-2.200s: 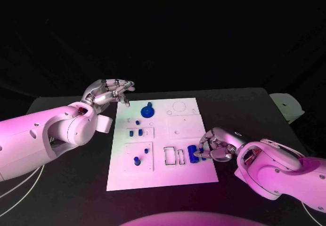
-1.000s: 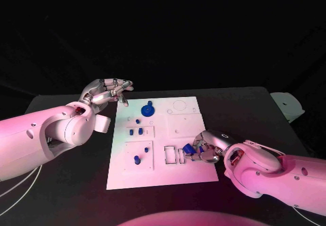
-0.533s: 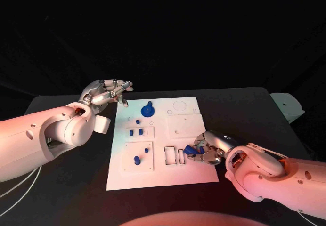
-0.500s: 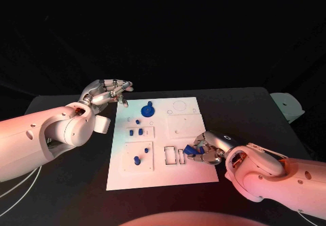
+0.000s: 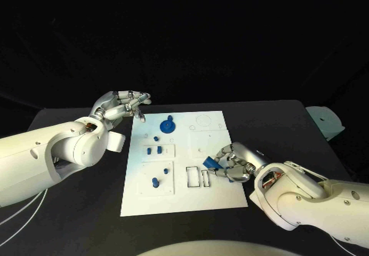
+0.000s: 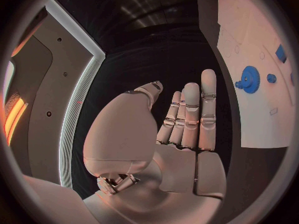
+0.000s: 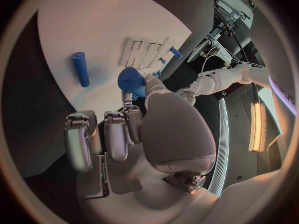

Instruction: Assemble the parts on the task board

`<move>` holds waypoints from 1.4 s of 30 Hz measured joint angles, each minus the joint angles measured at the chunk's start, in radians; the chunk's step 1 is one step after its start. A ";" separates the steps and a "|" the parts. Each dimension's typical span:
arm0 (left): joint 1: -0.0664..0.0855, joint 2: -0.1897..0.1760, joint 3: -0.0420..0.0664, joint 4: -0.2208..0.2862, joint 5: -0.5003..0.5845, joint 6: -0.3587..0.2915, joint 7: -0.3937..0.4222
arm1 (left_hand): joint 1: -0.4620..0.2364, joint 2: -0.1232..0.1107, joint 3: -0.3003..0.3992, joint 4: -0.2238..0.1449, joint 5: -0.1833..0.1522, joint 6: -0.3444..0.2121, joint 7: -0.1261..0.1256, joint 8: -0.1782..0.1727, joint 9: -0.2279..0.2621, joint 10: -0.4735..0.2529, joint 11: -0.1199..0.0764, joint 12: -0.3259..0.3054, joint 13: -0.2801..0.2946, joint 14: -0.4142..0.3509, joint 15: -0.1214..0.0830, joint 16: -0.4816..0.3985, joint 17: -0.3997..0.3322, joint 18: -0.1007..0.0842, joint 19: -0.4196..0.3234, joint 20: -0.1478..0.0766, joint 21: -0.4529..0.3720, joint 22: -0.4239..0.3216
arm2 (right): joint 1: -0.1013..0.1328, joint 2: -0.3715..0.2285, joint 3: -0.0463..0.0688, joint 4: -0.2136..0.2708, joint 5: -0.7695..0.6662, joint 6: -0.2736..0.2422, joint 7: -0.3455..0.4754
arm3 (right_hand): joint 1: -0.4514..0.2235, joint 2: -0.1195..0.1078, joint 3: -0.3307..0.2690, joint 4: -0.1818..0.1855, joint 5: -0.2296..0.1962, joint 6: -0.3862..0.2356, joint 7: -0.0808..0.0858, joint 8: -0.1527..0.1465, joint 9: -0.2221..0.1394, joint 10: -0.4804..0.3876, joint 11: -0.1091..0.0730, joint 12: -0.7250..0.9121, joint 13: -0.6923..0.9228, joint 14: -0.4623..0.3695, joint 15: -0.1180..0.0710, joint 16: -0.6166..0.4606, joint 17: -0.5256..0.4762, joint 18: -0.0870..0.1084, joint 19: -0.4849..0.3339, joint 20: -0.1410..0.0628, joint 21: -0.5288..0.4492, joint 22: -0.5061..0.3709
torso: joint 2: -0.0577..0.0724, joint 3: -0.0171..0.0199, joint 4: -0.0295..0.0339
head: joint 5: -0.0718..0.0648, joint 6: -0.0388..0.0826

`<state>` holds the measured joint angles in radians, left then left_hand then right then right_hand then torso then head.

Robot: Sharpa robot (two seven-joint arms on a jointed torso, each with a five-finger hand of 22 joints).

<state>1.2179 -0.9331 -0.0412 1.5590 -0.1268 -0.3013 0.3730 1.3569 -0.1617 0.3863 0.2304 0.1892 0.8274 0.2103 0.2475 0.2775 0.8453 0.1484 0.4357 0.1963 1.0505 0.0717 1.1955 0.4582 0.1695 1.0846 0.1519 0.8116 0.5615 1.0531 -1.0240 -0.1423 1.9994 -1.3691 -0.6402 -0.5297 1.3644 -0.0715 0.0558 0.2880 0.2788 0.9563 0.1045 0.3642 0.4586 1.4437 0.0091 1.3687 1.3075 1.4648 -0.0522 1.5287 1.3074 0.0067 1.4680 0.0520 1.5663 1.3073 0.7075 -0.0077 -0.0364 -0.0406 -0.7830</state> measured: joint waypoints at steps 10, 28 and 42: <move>0.000 0.000 0.000 0.001 0.000 0.000 0.000 | 0.000 0.000 0.000 0.000 0.000 -0.001 0.001 0.002 0.000 0.000 0.000 0.002 0.000 0.000 0.000 0.000 0.000 0.000 0.000 0.000 0.000 0.000 | 0.001 0.072 -0.001 -0.030 0.091 0.030 0.013 | -0.035 0.030 0.003 0.003 -0.010 0.008 0.008 0.000 -0.001 0.004 -0.004 0.000 0.000 0.004 -0.004 0.000 0.000 0.000 0.000 0.000 0.000 0.001 | 0.002 -0.0013 0.0024 | 0.005 -0.002; 0.000 -0.001 0.000 0.004 0.000 0.001 -0.001 | 0.004 0.004 -0.003 0.003 0.000 -0.002 0.002 0.004 0.000 0.000 0.000 0.005 0.000 0.000 0.000 0.000 -0.001 0.000 0.000 0.000 0.000 -0.001 | -0.011 0.121 -0.003 -0.077 0.139 0.071 0.024 | -0.101 0.033 0.002 0.003 -0.002 0.015 0.014 0.023 -0.001 0.011 -0.011 0.000 0.000 0.004 -0.011 0.000 0.001 0.000 0.000 -0.007 0.000 0.001 | 0.002 -0.0001 0.0012 | 0.018 -0.005; 0.000 -0.003 0.000 0.006 0.000 0.003 -0.003 | 0.004 0.004 -0.003 0.003 0.000 -0.002 0.002 0.004 -0.001 0.000 0.000 0.005 0.000 0.000 0.000 0.000 -0.001 0.000 0.000 0.000 0.000 -0.001 | -0.012 0.135 -0.004 -0.095 0.136 0.071 0.022 | -0.239 0.043 -0.090 0.006 -0.089 0.066 -0.038 0.062 0.037 0.015 -0.014 -0.029 0.000 0.000 -0.014 0.000 0.001 0.000 -0.004 -0.011 0.000 0.000 | 0.003 -0.0008 0.0018 | 0.019 -0.010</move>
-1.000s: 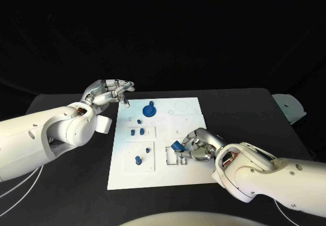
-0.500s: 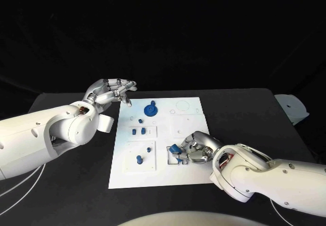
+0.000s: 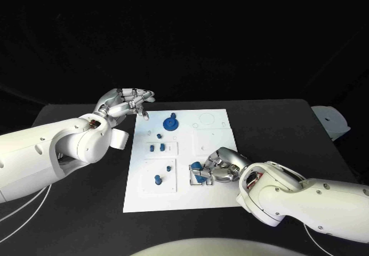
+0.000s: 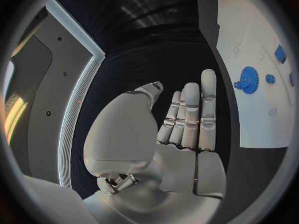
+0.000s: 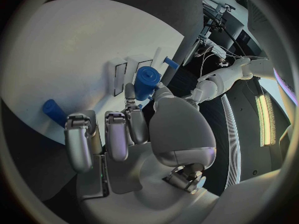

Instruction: Assemble the parts on the task board

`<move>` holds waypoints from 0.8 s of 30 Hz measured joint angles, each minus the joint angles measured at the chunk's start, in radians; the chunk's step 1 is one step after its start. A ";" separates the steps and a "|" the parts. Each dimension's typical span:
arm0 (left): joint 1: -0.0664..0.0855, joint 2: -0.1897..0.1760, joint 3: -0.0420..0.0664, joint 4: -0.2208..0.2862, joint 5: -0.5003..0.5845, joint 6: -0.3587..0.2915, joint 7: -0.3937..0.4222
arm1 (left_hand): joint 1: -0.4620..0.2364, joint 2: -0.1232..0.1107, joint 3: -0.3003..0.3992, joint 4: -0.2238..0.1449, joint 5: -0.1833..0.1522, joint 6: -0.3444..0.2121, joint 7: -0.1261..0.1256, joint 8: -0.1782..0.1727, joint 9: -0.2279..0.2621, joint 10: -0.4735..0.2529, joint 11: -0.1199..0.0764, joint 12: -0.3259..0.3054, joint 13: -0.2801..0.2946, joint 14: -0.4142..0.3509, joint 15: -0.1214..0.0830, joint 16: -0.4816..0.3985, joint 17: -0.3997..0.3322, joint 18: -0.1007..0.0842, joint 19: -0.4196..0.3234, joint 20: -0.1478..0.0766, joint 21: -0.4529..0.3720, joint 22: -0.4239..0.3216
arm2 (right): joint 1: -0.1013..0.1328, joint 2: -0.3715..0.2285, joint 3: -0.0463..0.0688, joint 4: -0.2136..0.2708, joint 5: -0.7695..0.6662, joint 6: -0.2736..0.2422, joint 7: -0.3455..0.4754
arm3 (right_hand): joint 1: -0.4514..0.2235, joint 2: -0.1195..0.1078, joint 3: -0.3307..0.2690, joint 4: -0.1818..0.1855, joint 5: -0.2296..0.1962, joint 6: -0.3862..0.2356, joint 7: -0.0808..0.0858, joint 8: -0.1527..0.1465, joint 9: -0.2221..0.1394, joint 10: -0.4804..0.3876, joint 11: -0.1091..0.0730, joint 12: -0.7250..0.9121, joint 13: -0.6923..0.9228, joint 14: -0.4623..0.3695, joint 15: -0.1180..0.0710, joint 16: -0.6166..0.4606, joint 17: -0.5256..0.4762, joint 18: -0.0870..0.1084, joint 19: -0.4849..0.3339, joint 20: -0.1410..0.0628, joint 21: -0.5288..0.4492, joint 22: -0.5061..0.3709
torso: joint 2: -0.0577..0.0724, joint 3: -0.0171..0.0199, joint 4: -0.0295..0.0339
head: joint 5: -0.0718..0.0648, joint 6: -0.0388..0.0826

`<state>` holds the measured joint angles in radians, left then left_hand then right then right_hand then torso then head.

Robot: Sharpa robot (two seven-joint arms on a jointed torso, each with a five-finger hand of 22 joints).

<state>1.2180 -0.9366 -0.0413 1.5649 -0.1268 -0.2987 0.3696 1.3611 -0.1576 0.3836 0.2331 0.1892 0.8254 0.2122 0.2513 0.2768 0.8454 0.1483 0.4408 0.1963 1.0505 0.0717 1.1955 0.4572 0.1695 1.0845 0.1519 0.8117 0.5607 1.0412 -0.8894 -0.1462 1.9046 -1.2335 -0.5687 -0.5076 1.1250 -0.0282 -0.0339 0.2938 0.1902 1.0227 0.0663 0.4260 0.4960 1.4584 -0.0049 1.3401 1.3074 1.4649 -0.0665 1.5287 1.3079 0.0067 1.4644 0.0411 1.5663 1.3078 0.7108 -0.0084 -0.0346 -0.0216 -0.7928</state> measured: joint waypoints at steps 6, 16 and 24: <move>0.000 -0.001 0.000 0.000 0.000 0.000 -0.001 | 0.000 0.000 0.000 0.000 0.000 0.000 0.000 0.000 0.000 0.000 0.000 0.000 -0.001 0.000 0.000 0.000 -0.001 0.000 0.000 0.000 0.000 0.000 | 0.000 0.002 0.000 -0.002 -0.001 -0.006 -0.001 | -0.032 0.011 -0.050 0.001 -0.038 -0.014 0.007 0.004 0.001 -0.012 0.003 -0.025 0.000 0.000 0.000 0.000 0.000 0.000 0.000 0.000 0.000 0.000 | 0.000 -0.0002 0.0006 | 0.001 -0.001; 0.000 -0.003 0.000 0.001 0.000 0.000 -0.002 | 0.000 0.000 0.000 0.000 0.000 0.000 0.000 0.000 0.000 0.000 0.000 0.000 -0.001 0.000 0.000 0.000 -0.001 0.000 0.000 0.000 0.000 0.000 | 0.000 0.001 0.000 0.001 -0.006 -0.024 0.000 | -0.037 0.016 -0.062 -0.002 -0.045 -0.021 0.007 0.004 0.004 -0.012 0.003 -0.028 0.000 0.000 0.000 0.000 0.000 0.000 0.000 0.000 0.000 0.000 | 0.000 0.0000 0.0004 | 0.002 -0.001; 0.000 -0.004 0.000 0.002 0.000 0.000 -0.003 | 0.000 0.000 0.000 0.000 0.000 0.000 0.000 0.000 0.000 0.000 0.000 0.004 -0.001 0.000 0.000 0.000 -0.001 0.000 0.000 0.000 0.000 0.000 | 0.000 -0.015 0.000 0.017 -0.012 -0.032 0.007 | -0.027 0.034 -0.074 -0.003 -0.034 -0.021 0.007 0.015 0.008 -0.012 0.003 -0.028 0.001 0.000 0.000 0.000 0.000 0.000 0.000 0.000 0.000 0.000 | 0.001 0.0007 0.0004 | 0.001 -0.001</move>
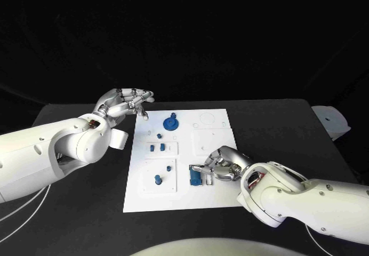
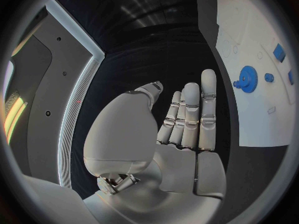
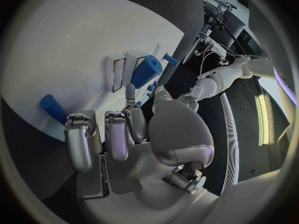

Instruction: Assemble the parts on the task board

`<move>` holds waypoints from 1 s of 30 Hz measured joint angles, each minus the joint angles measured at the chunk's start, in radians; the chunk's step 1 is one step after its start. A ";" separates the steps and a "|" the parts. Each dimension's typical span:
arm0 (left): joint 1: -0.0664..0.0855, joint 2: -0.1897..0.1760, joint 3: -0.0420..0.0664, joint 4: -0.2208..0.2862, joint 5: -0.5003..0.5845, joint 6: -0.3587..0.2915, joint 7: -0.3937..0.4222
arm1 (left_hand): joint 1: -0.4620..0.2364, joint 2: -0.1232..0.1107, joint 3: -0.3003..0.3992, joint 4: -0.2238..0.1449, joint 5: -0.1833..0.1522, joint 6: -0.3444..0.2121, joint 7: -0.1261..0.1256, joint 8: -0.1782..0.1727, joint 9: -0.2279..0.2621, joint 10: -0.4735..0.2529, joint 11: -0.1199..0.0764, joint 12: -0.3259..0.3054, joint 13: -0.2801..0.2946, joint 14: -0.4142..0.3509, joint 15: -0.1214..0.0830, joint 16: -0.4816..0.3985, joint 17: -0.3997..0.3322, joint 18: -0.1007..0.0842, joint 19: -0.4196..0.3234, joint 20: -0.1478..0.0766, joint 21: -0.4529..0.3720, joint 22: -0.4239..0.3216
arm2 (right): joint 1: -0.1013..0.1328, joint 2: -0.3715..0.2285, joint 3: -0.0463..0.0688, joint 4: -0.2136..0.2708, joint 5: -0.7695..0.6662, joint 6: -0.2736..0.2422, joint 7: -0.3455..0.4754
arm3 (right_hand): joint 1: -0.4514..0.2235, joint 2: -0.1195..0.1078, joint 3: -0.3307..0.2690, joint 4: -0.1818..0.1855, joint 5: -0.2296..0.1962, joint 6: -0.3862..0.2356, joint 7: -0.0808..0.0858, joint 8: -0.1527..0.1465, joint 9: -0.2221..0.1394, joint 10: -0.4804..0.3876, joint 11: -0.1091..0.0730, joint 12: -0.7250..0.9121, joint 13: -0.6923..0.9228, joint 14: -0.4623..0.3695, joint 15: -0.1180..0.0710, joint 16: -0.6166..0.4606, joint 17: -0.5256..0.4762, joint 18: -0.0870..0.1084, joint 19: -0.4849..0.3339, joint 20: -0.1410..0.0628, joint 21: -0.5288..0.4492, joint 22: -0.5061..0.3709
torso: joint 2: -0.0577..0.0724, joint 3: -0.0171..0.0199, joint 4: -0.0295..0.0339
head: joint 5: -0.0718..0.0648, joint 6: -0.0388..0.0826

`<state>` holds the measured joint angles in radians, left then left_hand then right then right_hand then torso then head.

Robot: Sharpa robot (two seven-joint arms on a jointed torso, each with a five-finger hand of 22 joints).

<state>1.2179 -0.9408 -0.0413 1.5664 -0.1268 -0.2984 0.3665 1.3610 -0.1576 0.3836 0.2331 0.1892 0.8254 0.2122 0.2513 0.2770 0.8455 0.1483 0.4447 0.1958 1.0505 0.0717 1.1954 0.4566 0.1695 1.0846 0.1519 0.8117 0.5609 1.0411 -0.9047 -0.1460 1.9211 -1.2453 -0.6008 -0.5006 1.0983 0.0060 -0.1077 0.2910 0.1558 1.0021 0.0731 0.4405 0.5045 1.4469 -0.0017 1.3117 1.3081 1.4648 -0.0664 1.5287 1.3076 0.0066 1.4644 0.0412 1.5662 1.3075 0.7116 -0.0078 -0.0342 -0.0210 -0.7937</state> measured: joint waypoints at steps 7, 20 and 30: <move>0.000 -0.002 0.000 0.000 0.000 0.000 0.000 | 0.000 0.000 0.000 0.000 0.000 0.000 0.000 0.000 0.000 0.000 0.000 0.000 0.000 0.000 0.000 0.000 0.000 0.000 0.000 0.000 0.000 0.000 | 0.000 -0.034 0.000 0.031 -0.003 0.005 0.021 | 0.051 0.035 -0.006 0.000 0.029 0.000 0.000 0.005 0.003 0.001 -0.001 0.008 0.003 0.000 0.000 0.000 0.000 0.000 0.000 0.000 0.000 0.000 | 0.000 0.0001 -0.0002 | 0.002 -0.001; 0.000 -0.005 0.000 0.001 0.000 0.000 -0.001 | 0.004 0.004 0.000 0.000 0.000 0.000 0.000 0.000 -0.001 0.000 0.000 0.000 0.000 0.000 0.000 0.000 0.000 0.000 0.000 0.000 0.000 0.000 | -0.003 -0.064 0.000 0.053 -0.003 0.077 0.066 | 0.181 0.011 -0.032 -0.010 0.013 0.003 -0.010 0.016 0.003 0.008 -0.007 0.026 0.006 0.000 0.000 0.004 0.000 0.000 0.000 0.000 0.000 0.000 | 0.000 -0.0007 0.0007 | 0.000 -0.003; 0.000 -0.006 0.000 0.001 0.000 0.000 -0.001 | 0.004 0.004 0.000 0.000 0.000 0.000 0.000 0.000 -0.001 0.000 0.000 0.000 0.000 0.000 0.000 0.000 0.000 0.000 0.000 0.000 0.000 0.000 | -0.004 -0.054 0.000 0.042 -0.007 0.100 0.076 | 0.190 0.020 -0.034 -0.007 0.013 0.003 -0.010 0.016 0.002 0.009 -0.009 0.021 0.030 0.002 -0.001 0.004 0.000 0.000 0.003 -0.003 0.000 0.000 | 0.000 -0.0019 0.0023 | 0.001 -0.004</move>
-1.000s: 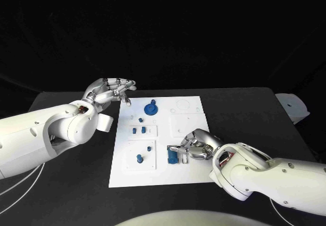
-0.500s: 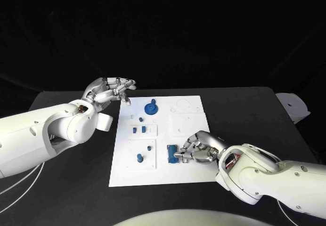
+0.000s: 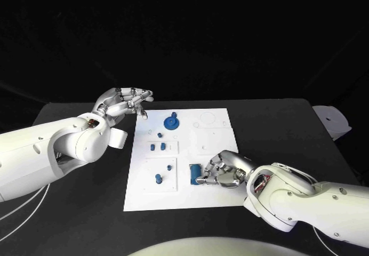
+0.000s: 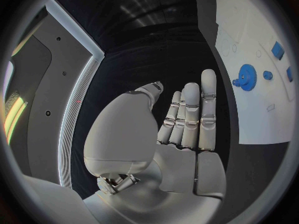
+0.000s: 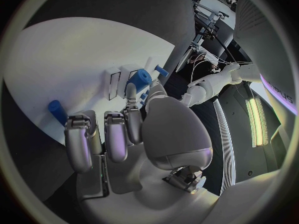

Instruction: Assemble the parts on the task board

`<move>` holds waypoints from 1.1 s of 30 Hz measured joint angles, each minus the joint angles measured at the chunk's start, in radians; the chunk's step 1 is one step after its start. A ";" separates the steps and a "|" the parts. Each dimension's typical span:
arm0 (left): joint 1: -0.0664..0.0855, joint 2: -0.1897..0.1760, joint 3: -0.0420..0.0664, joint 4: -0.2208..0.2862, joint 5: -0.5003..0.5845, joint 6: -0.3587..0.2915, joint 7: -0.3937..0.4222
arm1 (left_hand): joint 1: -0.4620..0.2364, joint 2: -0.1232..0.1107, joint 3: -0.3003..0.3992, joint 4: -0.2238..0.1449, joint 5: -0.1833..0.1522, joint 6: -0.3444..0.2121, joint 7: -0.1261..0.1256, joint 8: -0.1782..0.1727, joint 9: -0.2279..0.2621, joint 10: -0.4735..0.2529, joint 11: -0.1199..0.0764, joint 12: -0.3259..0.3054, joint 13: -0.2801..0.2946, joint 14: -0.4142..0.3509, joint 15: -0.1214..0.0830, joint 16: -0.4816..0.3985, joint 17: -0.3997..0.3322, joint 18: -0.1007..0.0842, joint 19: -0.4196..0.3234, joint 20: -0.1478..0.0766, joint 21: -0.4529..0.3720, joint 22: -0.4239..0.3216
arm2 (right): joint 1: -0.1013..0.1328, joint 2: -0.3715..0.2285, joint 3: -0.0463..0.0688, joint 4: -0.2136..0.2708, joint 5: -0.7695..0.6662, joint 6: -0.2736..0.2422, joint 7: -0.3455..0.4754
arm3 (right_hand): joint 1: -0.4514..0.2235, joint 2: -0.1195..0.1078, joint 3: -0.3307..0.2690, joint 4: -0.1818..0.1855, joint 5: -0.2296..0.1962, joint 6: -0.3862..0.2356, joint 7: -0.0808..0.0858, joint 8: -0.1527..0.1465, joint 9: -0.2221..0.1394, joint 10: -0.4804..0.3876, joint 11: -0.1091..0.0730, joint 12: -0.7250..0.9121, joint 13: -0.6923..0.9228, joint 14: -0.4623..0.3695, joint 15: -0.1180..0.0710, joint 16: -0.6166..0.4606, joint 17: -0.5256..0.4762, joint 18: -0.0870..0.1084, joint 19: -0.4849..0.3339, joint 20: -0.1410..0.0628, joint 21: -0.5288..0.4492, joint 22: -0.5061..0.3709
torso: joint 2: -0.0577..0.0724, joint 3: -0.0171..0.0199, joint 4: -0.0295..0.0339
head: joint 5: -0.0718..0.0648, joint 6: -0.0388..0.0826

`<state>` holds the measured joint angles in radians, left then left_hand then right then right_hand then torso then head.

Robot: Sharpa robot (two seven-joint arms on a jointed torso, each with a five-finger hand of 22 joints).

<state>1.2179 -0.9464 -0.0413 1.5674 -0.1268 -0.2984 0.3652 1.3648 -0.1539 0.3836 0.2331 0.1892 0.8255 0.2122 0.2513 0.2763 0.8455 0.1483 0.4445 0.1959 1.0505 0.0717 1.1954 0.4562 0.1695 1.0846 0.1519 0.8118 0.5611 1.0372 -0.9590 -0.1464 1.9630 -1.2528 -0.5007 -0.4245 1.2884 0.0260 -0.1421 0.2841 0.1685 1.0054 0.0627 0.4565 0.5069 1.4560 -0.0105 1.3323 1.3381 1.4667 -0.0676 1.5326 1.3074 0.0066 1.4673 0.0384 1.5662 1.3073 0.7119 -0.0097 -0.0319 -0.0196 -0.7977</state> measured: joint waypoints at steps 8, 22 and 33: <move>0.000 -0.001 0.000 0.001 0.000 0.000 0.000 | 0.000 0.000 0.000 0.000 0.000 -0.004 -0.004 0.000 0.000 0.000 0.000 0.000 -0.001 0.000 0.000 0.004 -0.001 0.000 0.000 0.000 0.000 -0.001 | 0.000 0.007 0.000 -0.022 -0.006 0.004 -0.004 | 0.009 0.022 -0.007 0.007 0.005 0.004 -0.004 0.008 0.000 0.000 0.000 0.006 0.080 0.000 -0.005 0.000 0.000 0.000 0.001 -0.001 0.000 0.000 | 0.000 -0.0007 0.0001 | 0.002 -0.002; 0.000 -0.002 0.000 0.000 0.000 0.000 0.000 | 0.000 0.000 -0.003 0.003 0.000 -0.004 -0.004 0.004 -0.001 0.000 0.000 0.004 -0.001 0.000 0.000 0.004 -0.001 0.000 0.000 0.000 0.000 -0.001 | -0.001 0.031 0.000 -0.047 -0.024 0.040 -0.032 | 0.059 0.027 -0.015 0.001 -0.026 0.008 -0.008 0.015 0.000 0.000 0.000 0.022 0.131 0.002 -0.010 0.004 0.000 0.000 0.001 -0.008 0.000 0.001 | 0.000 0.0000 -0.0005 | -0.003 0.000; 0.000 -0.001 0.000 0.000 0.000 0.000 -0.001 | 0.000 0.000 -0.003 0.003 0.000 -0.004 -0.004 0.004 -0.001 -0.004 0.004 0.004 -0.001 0.000 0.000 0.004 -0.001 0.000 0.000 0.000 0.000 -0.001 | -0.001 0.032 0.001 -0.048 -0.044 0.045 -0.050 | 0.110 0.011 -0.016 -0.009 -0.053 0.008 -0.008 0.016 0.001 0.000 0.000 0.021 0.160 -0.002 -0.013 0.004 0.001 0.000 0.001 -0.008 0.000 0.001 | 0.000 0.0006 -0.0012 | -0.003 -0.002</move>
<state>1.2180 -0.9477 -0.0414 1.5677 -0.1268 -0.2985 0.3643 1.3647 -0.1539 0.3809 0.2358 0.1892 0.8219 0.2085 0.2551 0.2756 0.8417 0.1520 0.4482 0.1950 1.0505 0.0717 1.1993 0.4549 0.1695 1.0846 0.1519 0.8118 0.5597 1.0357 -0.9267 -0.1457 1.9153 -1.2969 -0.4559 -0.4746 1.3981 0.0365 -0.1582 0.2754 0.1159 1.0136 0.0546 0.4723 0.5080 1.4559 -0.0107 1.3533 1.4978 1.4648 -0.0810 1.5364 1.3079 0.0067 1.4680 0.0304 1.5662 1.3079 0.7118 -0.0091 -0.0332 -0.0226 -0.8001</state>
